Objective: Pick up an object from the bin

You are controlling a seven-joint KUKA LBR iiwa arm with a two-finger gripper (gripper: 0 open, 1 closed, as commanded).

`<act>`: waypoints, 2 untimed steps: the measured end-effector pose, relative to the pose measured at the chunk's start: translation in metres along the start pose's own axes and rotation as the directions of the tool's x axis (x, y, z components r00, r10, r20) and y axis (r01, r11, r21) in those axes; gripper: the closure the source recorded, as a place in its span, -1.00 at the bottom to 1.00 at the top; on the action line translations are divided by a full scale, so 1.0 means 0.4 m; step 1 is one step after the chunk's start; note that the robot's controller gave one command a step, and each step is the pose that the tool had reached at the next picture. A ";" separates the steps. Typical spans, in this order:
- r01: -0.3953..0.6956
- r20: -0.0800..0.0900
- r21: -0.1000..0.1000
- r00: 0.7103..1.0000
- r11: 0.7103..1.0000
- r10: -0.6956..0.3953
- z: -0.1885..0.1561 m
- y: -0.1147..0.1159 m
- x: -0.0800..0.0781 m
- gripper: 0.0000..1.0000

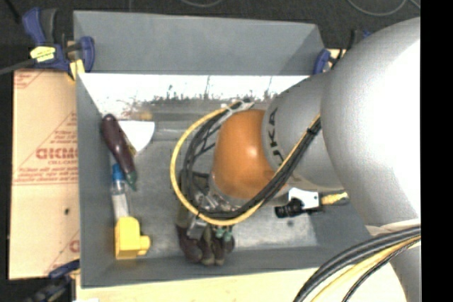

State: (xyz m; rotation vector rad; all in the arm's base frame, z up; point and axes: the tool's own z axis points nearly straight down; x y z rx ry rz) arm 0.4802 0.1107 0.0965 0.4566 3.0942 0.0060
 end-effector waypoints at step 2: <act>0.049 0.002 0.000 0.999 0.999 -0.049 -0.251 -0.032 -0.016 1.00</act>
Offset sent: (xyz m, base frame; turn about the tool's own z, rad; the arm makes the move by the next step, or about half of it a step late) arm -0.0002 -0.0137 0.1000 -0.0483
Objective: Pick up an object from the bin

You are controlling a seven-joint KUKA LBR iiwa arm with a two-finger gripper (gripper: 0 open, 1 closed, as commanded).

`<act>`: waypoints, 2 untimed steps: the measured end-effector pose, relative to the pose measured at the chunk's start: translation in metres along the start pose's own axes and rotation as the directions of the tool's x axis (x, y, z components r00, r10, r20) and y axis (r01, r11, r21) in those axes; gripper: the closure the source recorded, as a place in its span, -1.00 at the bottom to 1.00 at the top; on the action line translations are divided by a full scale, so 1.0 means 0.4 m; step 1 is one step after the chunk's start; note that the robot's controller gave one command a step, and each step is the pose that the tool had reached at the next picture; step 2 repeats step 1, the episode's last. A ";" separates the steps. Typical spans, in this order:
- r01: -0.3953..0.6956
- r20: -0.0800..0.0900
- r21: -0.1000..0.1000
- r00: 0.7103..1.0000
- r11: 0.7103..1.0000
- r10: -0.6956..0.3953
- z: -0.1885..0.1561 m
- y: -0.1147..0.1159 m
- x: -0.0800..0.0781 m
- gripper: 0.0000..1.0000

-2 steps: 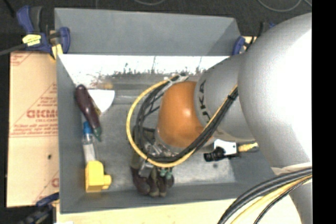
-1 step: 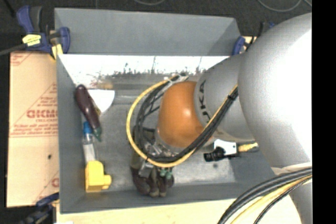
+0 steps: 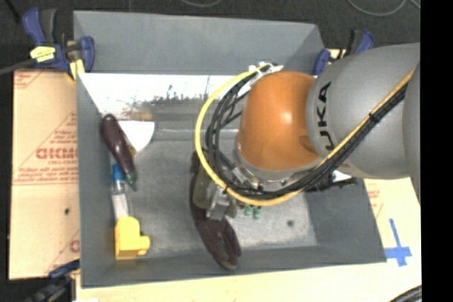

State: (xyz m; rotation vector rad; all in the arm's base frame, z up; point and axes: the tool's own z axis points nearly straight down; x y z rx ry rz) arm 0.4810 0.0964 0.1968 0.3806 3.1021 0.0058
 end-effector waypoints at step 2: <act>0.001 0.000 0.000 1.000 1.000 -0.001 0.000 0.000 0.000 1.00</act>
Offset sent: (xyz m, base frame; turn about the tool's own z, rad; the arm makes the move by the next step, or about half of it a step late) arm -0.0027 0.0059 0.1218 -0.0046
